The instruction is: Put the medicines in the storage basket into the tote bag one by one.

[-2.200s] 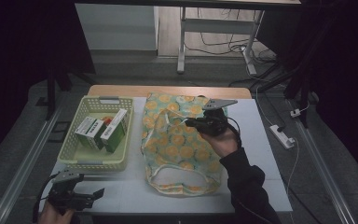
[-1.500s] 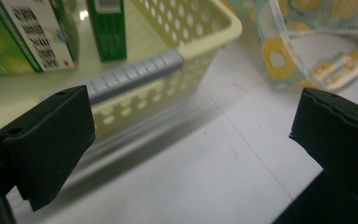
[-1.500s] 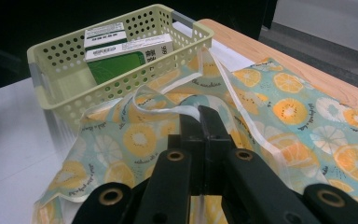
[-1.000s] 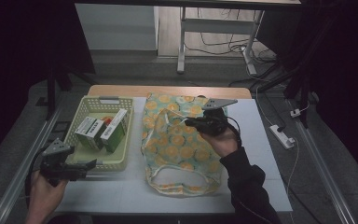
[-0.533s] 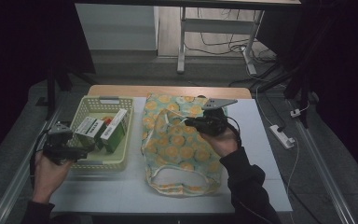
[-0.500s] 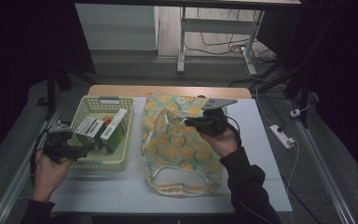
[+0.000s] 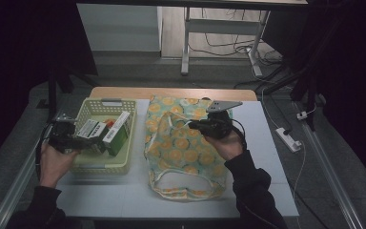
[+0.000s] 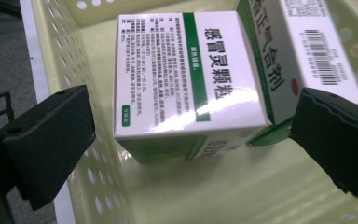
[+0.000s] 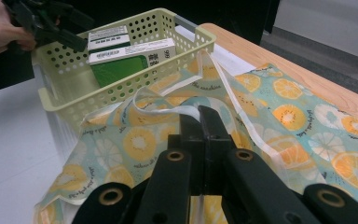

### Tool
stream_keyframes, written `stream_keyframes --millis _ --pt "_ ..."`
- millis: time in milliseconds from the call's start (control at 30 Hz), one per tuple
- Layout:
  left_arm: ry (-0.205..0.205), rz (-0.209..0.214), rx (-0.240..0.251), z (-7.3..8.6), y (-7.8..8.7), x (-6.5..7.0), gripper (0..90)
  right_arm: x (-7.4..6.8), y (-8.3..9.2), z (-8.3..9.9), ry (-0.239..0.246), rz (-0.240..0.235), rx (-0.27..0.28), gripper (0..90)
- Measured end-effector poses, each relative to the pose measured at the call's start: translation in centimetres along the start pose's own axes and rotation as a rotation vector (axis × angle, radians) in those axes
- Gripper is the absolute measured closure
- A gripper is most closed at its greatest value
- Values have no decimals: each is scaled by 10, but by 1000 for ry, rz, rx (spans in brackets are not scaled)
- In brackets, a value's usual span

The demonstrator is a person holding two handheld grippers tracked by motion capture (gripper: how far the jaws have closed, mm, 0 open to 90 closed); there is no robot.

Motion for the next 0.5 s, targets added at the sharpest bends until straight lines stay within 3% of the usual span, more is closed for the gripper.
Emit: stream_keyframes --millis 167,333,500 --pt "12 -17 -35 -1 -8 -6 0 0 0 0 1 0 -1 899" --pt "20 -5 -68 -3 -11 -8 0 0 0 0 3 -1 -2 899" --pt "26 4 -136 -3 -17 -9 12 0 0 0 3 -3 0 899"
Point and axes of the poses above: each handheld gripper's, and its own axes: y roughly backward along the jaws, z roughly out of its underside, x roughly to its right, the point moved 5 cm from there along -y, roughly forward along the jaws, and after that the axes turned 15 degrees about z, right-handed, at the moved point
